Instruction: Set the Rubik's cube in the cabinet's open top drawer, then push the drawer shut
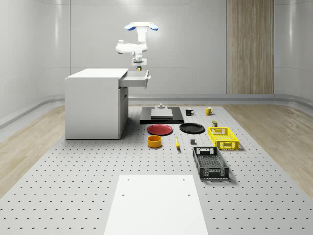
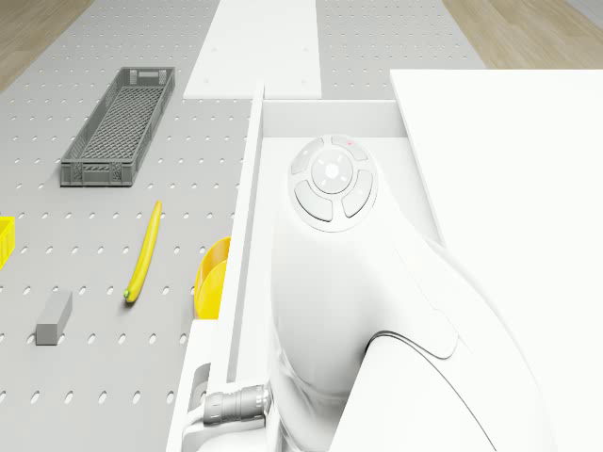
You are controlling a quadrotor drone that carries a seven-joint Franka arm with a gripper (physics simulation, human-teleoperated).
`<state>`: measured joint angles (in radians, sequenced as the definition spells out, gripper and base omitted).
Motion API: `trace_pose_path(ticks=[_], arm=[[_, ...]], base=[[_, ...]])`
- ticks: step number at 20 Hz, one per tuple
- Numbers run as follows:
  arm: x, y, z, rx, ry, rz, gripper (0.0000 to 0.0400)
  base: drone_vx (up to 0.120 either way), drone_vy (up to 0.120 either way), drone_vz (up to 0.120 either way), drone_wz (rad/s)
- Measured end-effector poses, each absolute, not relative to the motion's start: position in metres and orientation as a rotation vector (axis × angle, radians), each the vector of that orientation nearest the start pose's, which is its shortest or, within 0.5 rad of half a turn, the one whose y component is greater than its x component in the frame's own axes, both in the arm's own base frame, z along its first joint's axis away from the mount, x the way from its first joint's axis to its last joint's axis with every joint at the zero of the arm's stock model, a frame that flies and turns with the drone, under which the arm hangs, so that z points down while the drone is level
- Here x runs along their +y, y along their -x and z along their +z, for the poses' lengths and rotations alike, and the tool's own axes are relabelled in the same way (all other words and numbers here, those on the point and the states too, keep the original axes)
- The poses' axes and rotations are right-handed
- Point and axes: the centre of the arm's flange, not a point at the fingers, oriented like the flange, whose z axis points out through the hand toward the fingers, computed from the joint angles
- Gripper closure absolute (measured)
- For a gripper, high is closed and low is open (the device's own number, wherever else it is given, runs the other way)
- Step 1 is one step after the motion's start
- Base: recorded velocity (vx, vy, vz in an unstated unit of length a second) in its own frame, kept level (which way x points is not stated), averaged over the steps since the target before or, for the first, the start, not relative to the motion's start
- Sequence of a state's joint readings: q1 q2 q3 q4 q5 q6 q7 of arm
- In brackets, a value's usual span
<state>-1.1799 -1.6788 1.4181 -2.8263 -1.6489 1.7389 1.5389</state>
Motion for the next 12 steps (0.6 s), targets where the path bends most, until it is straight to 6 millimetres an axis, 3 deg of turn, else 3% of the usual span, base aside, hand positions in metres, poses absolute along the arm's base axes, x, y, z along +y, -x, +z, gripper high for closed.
trace_pose_path(ticks=[12], arm=[[0.017, -0.319, 0.534, -0.024, -0.027, 0.686, 0.0108]], base=[[0.0, 0.0, 0.0, 0.0]])
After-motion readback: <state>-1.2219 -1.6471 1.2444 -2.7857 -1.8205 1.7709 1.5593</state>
